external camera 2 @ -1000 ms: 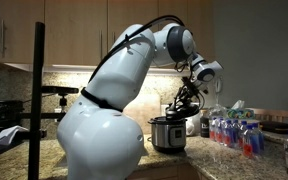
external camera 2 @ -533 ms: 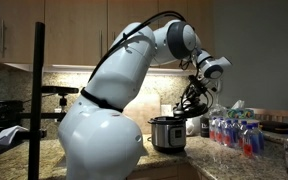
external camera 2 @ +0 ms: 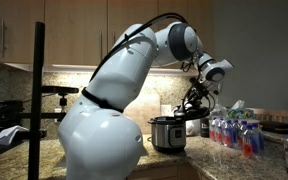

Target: Remove the black lid from the rice cooker

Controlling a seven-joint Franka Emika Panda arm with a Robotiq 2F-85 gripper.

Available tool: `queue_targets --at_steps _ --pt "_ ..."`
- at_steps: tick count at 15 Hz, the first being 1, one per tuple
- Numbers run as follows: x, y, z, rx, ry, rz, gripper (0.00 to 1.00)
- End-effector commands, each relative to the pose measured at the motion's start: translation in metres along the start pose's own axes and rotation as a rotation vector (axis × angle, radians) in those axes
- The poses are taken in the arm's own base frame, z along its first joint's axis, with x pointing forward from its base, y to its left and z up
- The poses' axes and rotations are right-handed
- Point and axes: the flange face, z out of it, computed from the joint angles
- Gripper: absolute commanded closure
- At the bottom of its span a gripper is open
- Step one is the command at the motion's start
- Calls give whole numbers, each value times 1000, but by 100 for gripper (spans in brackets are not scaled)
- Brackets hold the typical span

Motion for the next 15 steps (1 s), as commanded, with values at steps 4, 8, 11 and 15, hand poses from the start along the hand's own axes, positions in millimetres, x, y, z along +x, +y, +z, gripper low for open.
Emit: queue_targets --at_steps 4,8,11,15 --pt "0 -1 -1 0 0 0 94" --pt "0 -1 -1 0 0 0 96" --pt "0 0 -14 18 15 3 96" --pt "-1 6 -37 39 45 12 96"
